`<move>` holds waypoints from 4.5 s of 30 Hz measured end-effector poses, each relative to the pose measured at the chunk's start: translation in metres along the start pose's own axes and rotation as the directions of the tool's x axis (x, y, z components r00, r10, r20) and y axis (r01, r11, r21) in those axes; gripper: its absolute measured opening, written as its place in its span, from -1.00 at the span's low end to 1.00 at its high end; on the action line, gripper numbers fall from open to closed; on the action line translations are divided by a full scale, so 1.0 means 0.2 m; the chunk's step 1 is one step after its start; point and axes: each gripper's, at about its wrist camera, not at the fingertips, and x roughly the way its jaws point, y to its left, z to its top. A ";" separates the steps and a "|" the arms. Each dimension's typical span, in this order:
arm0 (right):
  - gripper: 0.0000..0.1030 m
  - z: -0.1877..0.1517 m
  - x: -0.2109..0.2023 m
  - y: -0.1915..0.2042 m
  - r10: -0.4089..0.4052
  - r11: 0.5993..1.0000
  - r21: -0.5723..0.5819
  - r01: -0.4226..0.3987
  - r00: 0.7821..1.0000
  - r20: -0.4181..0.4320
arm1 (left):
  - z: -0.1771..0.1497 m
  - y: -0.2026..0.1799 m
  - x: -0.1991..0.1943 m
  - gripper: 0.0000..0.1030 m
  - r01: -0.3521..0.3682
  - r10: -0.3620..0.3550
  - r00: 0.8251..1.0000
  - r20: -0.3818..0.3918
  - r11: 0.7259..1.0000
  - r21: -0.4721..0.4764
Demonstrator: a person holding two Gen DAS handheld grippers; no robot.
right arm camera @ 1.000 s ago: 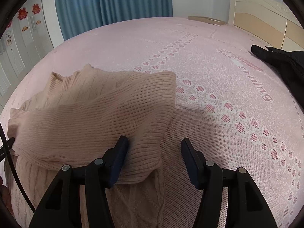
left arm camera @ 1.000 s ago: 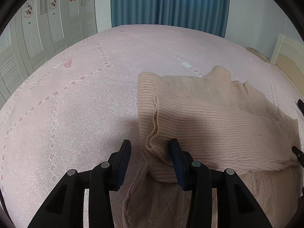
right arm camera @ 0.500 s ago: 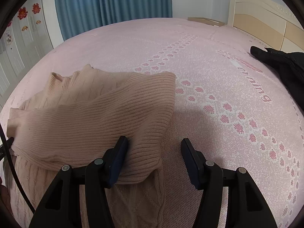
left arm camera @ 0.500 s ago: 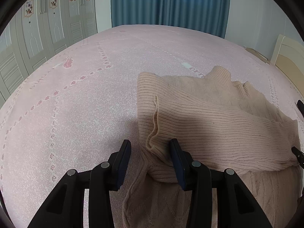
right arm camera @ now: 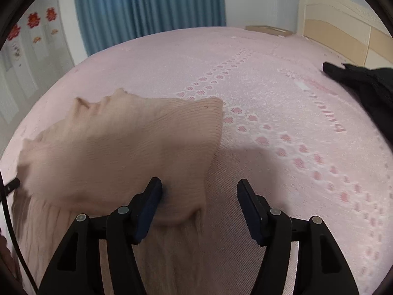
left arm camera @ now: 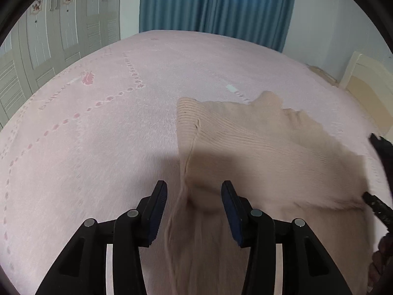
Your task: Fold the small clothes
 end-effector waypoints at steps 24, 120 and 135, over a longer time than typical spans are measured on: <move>0.14 -0.83 -1.18 0.18 0.061 0.998 0.008 -0.062 0.997 0.055 | -0.79 -0.07 -1.08 0.22 0.107 -0.111 0.988 0.106 0.993 0.041; -0.48 -0.98 -0.85 0.06 0.100 0.993 0.088 -0.084 0.977 -0.189 | -0.98 0.33 -0.77 -0.83 0.230 -0.241 0.970 -0.014 0.939 -0.256; -0.47 -0.98 -0.85 0.06 0.107 0.991 0.094 -0.090 0.974 -0.199 | -1.01 0.37 -0.69 -0.70 0.218 -0.263 0.959 -0.111 0.926 -0.308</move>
